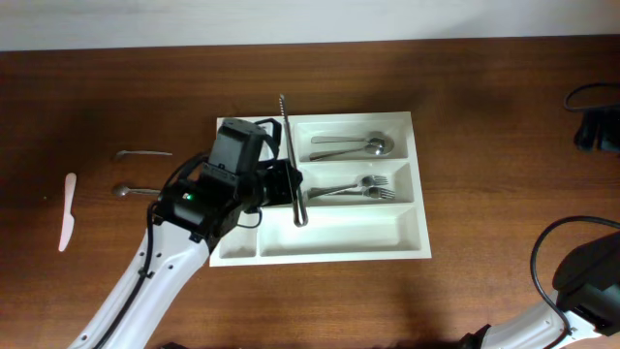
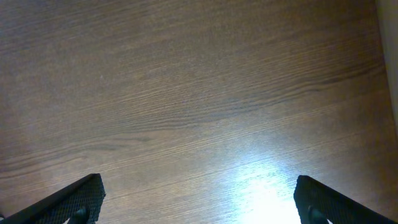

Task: Pack container
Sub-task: 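Lift the knife with the left gripper and carry it over the tray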

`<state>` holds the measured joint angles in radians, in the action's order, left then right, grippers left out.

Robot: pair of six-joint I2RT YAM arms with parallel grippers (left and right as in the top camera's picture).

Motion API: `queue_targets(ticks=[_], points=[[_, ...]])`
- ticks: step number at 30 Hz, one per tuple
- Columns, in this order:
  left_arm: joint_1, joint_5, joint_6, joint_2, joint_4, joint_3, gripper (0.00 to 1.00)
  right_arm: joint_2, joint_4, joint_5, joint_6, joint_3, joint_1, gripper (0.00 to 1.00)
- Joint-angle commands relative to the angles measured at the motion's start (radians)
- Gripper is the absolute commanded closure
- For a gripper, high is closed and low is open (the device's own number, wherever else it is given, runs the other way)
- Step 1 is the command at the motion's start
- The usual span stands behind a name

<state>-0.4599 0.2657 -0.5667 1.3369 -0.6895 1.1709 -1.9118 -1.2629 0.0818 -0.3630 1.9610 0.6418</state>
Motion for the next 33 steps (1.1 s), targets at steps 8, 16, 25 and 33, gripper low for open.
queue_targets(ticks=[8, 16, 25, 33], points=[[-0.079, -0.065, 0.254, -0.021, -0.095, 0.010, 0.92, 0.001, 0.000, -0.008, 0.008, 0.000, 0.006, 0.01], [-0.083, -0.177, 0.156, 0.016, -0.100, 0.010, 0.88, 0.001, 0.000, -0.008, 0.008, 0.000, 0.006, 0.01], [-0.084, 0.005, -0.111, 0.043, -0.048, 0.010, 0.89, 0.001, 0.000, -0.008, 0.008, 0.000, 0.006, 0.01], [-0.084, 0.001, -0.582, 0.043, -0.051, 0.010, 0.89, 0.001, 0.000, -0.008, 0.008, 0.000, 0.006, 0.01]])
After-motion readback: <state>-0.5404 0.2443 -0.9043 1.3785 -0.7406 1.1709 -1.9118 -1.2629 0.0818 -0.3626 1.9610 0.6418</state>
